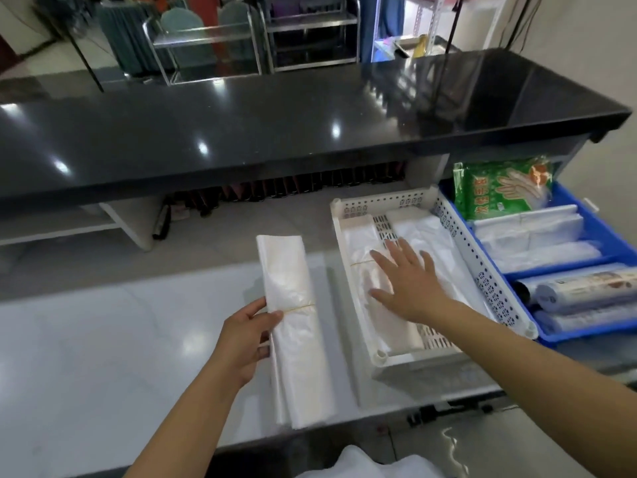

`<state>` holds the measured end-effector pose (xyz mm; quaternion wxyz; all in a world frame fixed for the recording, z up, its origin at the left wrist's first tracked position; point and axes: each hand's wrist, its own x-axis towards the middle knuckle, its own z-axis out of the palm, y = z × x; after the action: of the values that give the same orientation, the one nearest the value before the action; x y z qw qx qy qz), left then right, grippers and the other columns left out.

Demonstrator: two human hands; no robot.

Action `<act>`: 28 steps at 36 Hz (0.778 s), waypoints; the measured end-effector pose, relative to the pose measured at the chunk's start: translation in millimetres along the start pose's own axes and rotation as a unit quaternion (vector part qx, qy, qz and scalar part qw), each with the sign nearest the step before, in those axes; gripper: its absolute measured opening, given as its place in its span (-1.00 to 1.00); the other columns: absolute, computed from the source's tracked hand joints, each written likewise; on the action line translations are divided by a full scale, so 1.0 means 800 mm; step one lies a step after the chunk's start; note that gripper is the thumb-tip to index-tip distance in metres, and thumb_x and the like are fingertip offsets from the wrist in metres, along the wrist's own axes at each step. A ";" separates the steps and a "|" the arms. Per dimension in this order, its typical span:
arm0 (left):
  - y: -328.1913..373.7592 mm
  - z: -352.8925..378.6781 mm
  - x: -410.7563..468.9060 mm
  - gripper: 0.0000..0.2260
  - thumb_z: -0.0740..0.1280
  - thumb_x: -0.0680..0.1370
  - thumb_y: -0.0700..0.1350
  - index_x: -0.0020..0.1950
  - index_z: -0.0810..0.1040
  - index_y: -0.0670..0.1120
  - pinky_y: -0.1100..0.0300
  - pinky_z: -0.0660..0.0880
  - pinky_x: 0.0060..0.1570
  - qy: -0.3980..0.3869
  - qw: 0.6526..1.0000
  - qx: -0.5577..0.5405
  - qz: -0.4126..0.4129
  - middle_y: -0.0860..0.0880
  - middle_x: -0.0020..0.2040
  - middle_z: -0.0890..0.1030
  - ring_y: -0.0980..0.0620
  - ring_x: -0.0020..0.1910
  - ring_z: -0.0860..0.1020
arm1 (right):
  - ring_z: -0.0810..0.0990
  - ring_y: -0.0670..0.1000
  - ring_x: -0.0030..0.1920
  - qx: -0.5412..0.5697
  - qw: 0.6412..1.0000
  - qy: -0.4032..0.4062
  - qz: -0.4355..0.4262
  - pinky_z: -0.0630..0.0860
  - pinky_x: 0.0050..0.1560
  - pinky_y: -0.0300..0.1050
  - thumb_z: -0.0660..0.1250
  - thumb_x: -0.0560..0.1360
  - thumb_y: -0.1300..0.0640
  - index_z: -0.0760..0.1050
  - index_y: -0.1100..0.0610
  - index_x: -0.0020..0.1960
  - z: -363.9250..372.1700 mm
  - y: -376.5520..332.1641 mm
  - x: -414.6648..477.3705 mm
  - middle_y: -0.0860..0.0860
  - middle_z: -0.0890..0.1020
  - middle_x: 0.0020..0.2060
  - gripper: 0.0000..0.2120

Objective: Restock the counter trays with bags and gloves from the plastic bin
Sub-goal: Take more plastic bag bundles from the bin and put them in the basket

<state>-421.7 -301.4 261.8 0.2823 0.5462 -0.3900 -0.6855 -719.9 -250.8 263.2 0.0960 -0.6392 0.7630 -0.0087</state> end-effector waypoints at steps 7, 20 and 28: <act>0.057 0.003 -0.034 -0.69 0.43 0.51 -0.17 0.24 0.63 0.04 0.12 0.60 -0.26 -0.131 0.989 -0.041 0.048 -0.08 0.10 0.72 -0.08 -0.09 0.71 | 0.58 -0.15 0.13 0.456 0.877 0.124 0.083 0.51 0.14 -0.13 0.48 0.40 -0.12 0.51 -0.12 0.28 -0.086 -0.082 -0.086 -0.18 0.57 0.20 -0.53; 0.062 0.081 -0.072 -0.72 0.39 0.54 -0.19 0.24 0.63 -0.02 0.13 0.59 -0.24 -0.301 0.953 -0.026 -0.003 -0.15 0.09 0.71 -0.08 -0.12 0.66 | 0.64 0.14 -0.03 0.741 0.645 0.005 0.190 0.59 -0.10 0.04 0.47 0.32 0.17 0.56 0.16 0.23 -0.091 -0.097 -0.160 0.17 0.68 0.05 -0.53; 0.082 0.109 -0.049 -0.79 0.43 0.53 -0.08 0.15 0.69 -0.06 0.07 0.64 -0.09 -0.342 0.938 0.037 0.040 -0.14 0.06 0.72 -0.11 0.01 0.69 | 0.67 0.03 -0.13 0.759 0.622 -0.052 0.187 0.61 -0.20 -0.09 0.43 0.39 0.18 0.55 0.15 0.24 -0.097 -0.037 -0.155 0.11 0.68 0.04 -0.59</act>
<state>-499.5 -285.0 346.1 0.1385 0.2729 -0.5092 -0.8044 -683.2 -143.2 360.1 0.5861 -0.1823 0.5822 -0.5332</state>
